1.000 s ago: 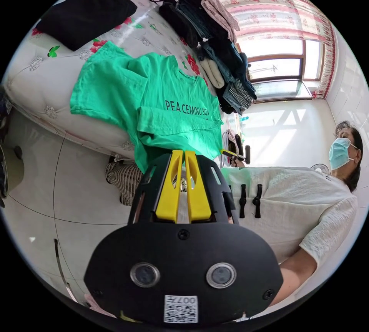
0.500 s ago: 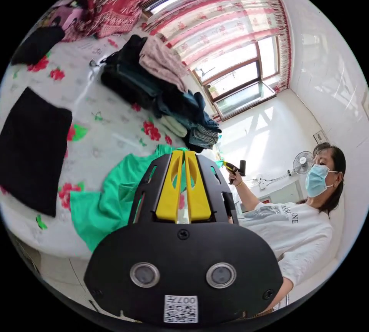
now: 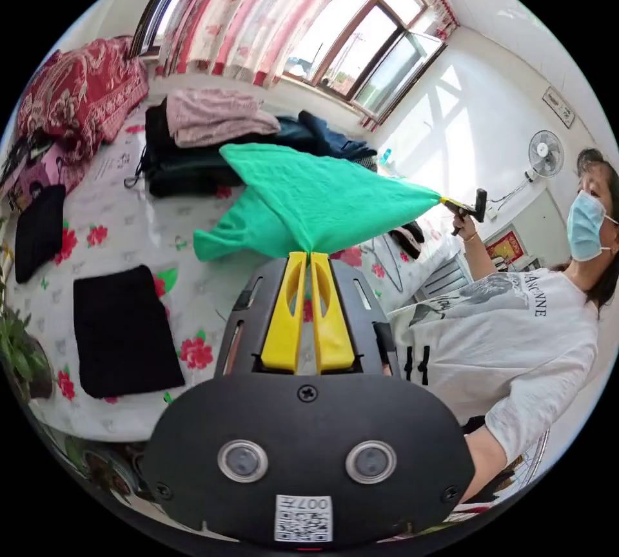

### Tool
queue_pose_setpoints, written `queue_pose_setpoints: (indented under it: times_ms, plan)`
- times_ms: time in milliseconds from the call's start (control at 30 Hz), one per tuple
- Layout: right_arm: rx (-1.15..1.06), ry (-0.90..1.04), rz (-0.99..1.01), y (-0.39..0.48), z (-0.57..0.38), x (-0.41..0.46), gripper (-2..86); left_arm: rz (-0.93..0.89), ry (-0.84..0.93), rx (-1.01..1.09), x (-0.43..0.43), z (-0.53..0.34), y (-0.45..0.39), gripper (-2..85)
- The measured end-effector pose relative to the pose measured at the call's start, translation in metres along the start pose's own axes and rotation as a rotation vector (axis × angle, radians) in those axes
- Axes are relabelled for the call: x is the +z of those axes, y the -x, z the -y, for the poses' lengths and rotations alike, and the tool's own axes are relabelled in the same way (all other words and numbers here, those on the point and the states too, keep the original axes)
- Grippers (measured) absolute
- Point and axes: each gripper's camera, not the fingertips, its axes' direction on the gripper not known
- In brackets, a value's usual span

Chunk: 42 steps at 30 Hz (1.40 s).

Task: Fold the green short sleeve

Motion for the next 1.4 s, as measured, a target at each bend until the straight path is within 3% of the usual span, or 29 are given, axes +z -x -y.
queue_pose_setpoints:
  times_ms: [100,167,333,400,667,1033,1233,1300,1400]
  plan:
    - [0.094,0.143,-0.021,0.008,-0.061,0.048,0.0,0.007,0.138,-0.174,0.069,-0.056,0.027,-1.0]
    - [0.270,0.269,0.021,0.002,-0.117,0.098,0.1,-0.002,0.229,-0.349,0.123,-0.111,0.053,-0.9]
    - [0.598,0.464,0.144,0.005,-0.219,0.171,0.3,0.070,0.385,-0.609,0.177,-0.200,0.075,-0.8]
    - [0.646,0.426,0.182,0.009,-0.235,0.169,0.5,0.079,0.319,-0.631,0.168,-0.212,0.073,-0.6]
    - [0.906,-0.053,0.134,-0.045,-0.241,0.129,2.2,0.075,0.097,-0.657,0.129,-0.211,0.066,1.4]
    - [1.210,-0.101,0.158,-0.103,-0.225,0.225,3.7,0.026,-0.023,-0.738,0.133,-0.201,0.084,-0.8]
    - [1.182,-0.098,0.068,-0.091,-0.186,0.243,1.0,0.000,-0.066,-0.776,0.128,-0.184,0.105,-1.0]
    - [1.010,-0.087,0.048,-0.075,-0.152,0.241,0.8,0.013,-0.056,-0.751,0.127,-0.175,0.107,-1.0]
    - [0.515,0.065,-0.064,-0.006,-0.082,0.251,1.1,0.040,-0.057,-0.700,0.128,-0.162,0.105,-1.0]
